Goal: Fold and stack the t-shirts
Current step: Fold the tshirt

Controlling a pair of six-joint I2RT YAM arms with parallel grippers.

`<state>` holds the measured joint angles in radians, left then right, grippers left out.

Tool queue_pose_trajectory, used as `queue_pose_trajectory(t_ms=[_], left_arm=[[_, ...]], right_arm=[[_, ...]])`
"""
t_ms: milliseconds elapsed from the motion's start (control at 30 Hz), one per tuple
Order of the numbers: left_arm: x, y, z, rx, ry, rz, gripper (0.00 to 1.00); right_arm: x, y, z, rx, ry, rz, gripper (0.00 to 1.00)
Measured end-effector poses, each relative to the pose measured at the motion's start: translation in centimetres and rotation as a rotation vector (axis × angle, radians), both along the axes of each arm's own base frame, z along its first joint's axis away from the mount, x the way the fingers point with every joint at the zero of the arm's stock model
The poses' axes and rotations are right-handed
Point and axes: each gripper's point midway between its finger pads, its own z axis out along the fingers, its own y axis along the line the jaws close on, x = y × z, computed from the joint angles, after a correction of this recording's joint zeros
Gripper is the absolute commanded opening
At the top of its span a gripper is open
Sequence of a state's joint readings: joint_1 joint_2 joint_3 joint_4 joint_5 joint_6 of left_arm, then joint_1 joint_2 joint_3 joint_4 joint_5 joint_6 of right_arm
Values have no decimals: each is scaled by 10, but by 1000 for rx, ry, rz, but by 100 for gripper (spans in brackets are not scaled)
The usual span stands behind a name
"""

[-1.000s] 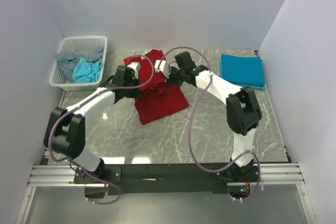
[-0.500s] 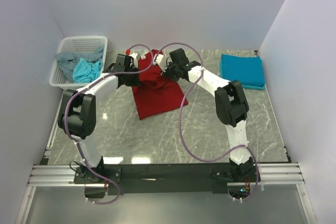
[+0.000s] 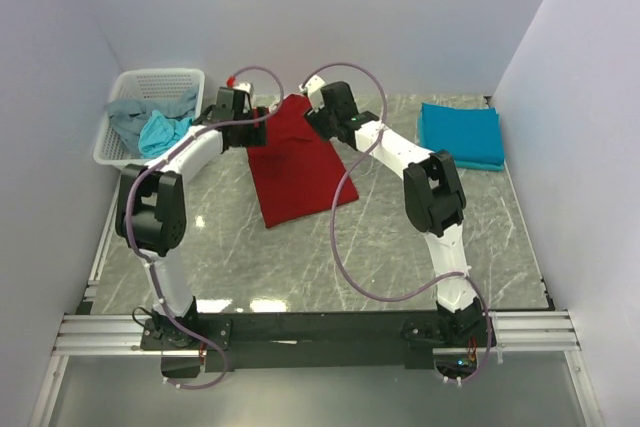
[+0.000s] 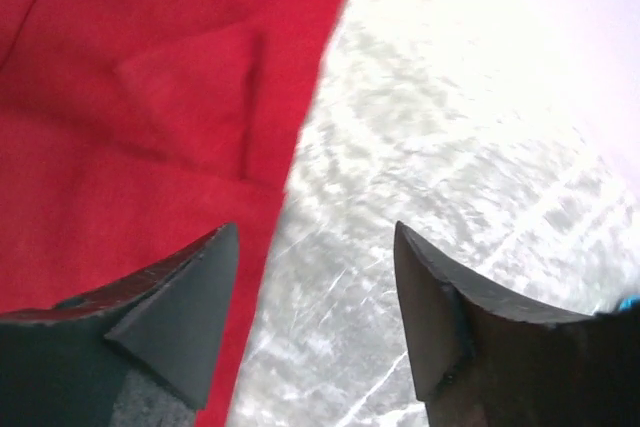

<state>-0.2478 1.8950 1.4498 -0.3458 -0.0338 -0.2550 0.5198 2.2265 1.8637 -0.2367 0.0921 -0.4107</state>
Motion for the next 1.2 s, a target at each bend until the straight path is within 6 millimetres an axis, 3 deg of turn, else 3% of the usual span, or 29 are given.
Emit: queue_pose_trajectory(t_ms=[67, 167, 267, 367, 400, 467, 567, 667, 767, 867, 1000, 1100, 1200], left_arm=[[11, 9, 19, 28, -57, 37, 81], [6, 19, 47, 51, -126, 31, 79], [-21, 15, 79, 31, -201, -70, 79], [-67, -5, 100, 17, -274, -274, 80], [-84, -11, 98, 34, -289, -351, 80], [-119, -42, 83, 74, -312, -539, 80], [-188, -86, 24, 153, -262, -861, 79], [-238, -92, -31, 228, -155, -1049, 76], [-237, -85, -49, 297, -109, -1073, 70], [-224, -83, -63, 361, -71, -1065, 60], [-210, -79, -82, 437, -8, -1038, 56], [-198, -78, -80, 478, -25, -1006, 53], [-194, -72, -81, 511, -21, -983, 41]], right_arm=[[6, -4, 5, 31, -15, -60, 71], [7, -7, 11, 75, -10, -78, 72], [-11, -4, 11, 120, 88, 98, 71], [-55, -23, 16, 126, 177, 390, 73], [-76, -35, 15, 103, 203, 484, 73], [-109, -60, 15, 38, 178, 638, 75], [-168, -74, -3, -58, 135, 832, 76], [-212, -72, -30, -107, 144, 963, 76], [-227, -67, -48, -128, 150, 1027, 76], [-224, -62, -49, -148, 102, 1048, 76], [-223, -58, -57, -190, 46, 1066, 76], [-229, -54, -66, -224, 25, 1097, 76], [-227, -51, -71, -275, -12, 1108, 75]])
